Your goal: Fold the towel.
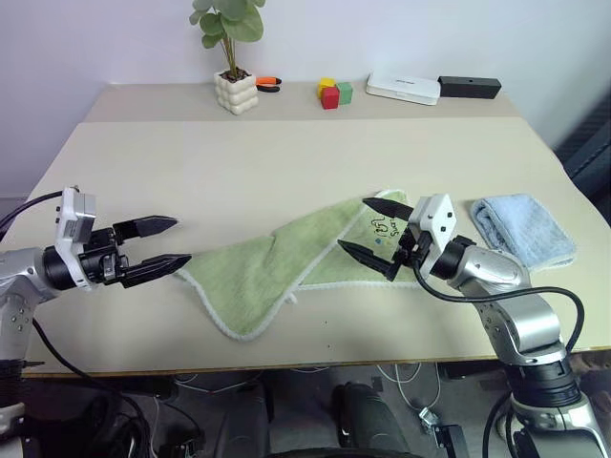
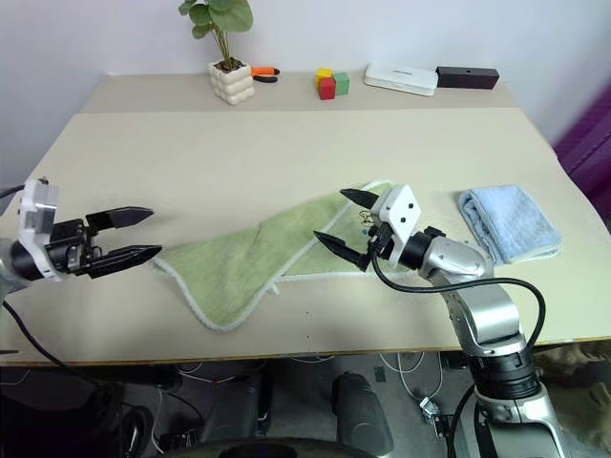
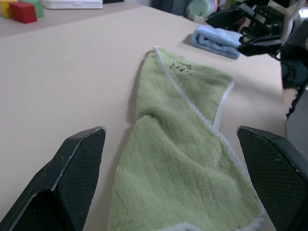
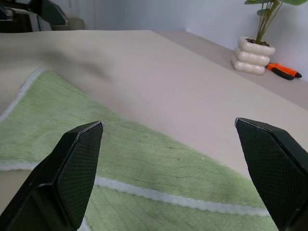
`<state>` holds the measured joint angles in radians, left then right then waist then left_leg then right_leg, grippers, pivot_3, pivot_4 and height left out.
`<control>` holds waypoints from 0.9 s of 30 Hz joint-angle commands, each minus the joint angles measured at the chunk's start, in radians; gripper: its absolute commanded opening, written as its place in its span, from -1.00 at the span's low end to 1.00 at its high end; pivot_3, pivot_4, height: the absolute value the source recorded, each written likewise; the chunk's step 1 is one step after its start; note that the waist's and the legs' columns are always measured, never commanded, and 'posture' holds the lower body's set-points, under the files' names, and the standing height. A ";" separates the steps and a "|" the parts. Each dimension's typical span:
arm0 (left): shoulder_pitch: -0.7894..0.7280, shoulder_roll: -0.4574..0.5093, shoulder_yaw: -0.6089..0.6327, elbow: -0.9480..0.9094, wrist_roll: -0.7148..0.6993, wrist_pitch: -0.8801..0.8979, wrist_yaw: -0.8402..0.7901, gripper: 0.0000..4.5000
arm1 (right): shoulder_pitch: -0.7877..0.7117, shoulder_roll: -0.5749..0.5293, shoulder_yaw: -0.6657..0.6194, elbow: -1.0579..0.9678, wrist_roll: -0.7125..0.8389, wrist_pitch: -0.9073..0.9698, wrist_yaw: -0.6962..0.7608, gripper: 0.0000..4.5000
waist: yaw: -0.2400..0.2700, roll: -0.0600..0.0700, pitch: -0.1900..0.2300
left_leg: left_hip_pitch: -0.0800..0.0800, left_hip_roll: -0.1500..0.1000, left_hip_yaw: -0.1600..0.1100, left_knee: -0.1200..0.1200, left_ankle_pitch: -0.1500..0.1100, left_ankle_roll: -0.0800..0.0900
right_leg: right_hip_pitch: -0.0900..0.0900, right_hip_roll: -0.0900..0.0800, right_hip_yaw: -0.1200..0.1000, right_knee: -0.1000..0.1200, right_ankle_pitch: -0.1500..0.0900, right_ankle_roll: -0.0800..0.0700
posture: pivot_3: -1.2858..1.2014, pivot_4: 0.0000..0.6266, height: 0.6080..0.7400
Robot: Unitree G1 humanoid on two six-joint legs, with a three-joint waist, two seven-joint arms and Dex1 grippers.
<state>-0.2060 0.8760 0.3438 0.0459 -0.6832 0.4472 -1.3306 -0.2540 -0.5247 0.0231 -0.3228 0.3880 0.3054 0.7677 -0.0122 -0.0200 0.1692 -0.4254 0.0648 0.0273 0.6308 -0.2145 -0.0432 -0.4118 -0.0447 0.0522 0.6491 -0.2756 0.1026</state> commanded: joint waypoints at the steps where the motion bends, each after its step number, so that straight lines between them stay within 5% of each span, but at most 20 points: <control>1: -0.064 -0.012 -0.038 0.023 0.009 -0.014 -0.016 1.00 | 0.004 0.007 -0.022 -0.066 0.016 0.010 -0.026 0.99 | 0.002 0.000 0.000 | 0.000 0.000 0.000 0.000 0.000 0.000 | 0.000 0.000 0.000 0.000 0.000 0.000 | 0.03 -0.52 1.00; 13: -0.129 -0.011 -0.048 0.046 0.037 -0.041 -0.026 1.00 | -0.019 0.028 -0.021 0.004 -0.007 -0.060 -0.038 0.99 | -0.002 -0.001 0.000 | 0.000 0.000 0.000 0.000 0.000 0.000 | 0.000 0.000 0.000 0.000 0.000 0.000 | 0.03 -0.52 1.00; 27: 0.053 0.043 -0.098 -0.213 0.017 -0.067 -0.157 1.00 | -0.095 0.021 -0.011 0.174 -0.049 -0.177 0.035 0.99 | -0.001 0.000 0.000 | 0.000 0.000 0.000 0.000 0.000 0.000 | 0.000 0.000 0.000 0.000 0.000 0.000 | 0.03 -0.52 1.00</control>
<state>-0.1670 0.9052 0.2590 -0.1281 -0.6776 0.4173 -1.4479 -0.3298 -0.4972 0.0238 -0.1459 0.3423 0.1544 0.7949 -0.0130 -0.0203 0.1691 -0.4254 0.0648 0.0277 0.6306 -0.2145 -0.0432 -0.4117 -0.0450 0.0526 0.6488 -0.2756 0.1026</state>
